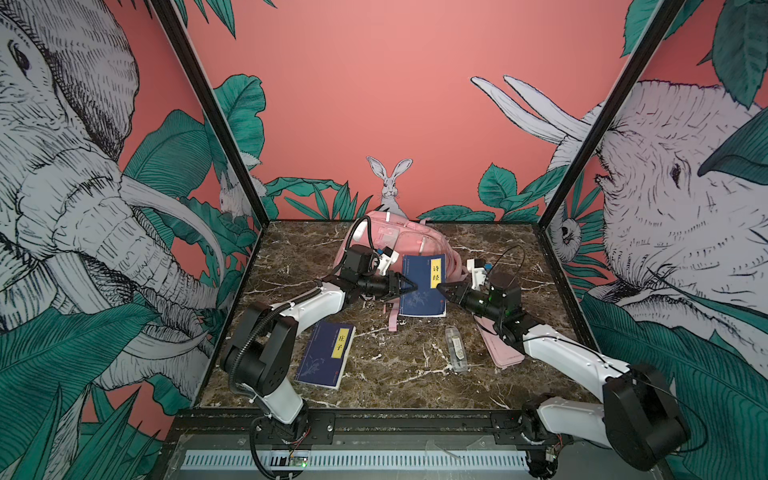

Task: Pack the student bag
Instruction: 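Hold the upright book with the right gripper while the left gripper grasps the backpack opening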

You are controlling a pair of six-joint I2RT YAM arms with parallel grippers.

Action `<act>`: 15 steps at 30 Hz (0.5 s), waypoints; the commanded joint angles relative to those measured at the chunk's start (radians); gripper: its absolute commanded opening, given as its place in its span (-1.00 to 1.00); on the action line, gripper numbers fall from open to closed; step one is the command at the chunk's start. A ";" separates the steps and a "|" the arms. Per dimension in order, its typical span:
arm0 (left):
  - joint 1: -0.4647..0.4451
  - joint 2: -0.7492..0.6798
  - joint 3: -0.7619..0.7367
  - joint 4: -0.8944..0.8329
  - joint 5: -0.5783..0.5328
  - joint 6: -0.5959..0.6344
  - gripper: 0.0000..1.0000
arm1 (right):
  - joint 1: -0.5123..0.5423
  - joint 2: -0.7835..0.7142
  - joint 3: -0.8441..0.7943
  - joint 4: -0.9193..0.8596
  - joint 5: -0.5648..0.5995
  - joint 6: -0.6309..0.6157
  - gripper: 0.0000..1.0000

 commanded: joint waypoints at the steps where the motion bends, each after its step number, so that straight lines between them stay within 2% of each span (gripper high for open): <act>1: -0.003 -0.056 0.068 -0.144 -0.033 0.112 -0.06 | -0.031 -0.045 -0.001 0.016 0.012 -0.020 -1.00; 9: -0.014 0.007 0.212 -0.318 -0.131 0.212 -0.07 | -0.206 -0.208 -0.021 -0.179 -0.037 -0.068 -1.00; 15: -0.078 0.138 0.426 -0.554 -0.323 0.328 -0.10 | -0.384 -0.305 0.010 -0.401 -0.088 -0.149 -1.00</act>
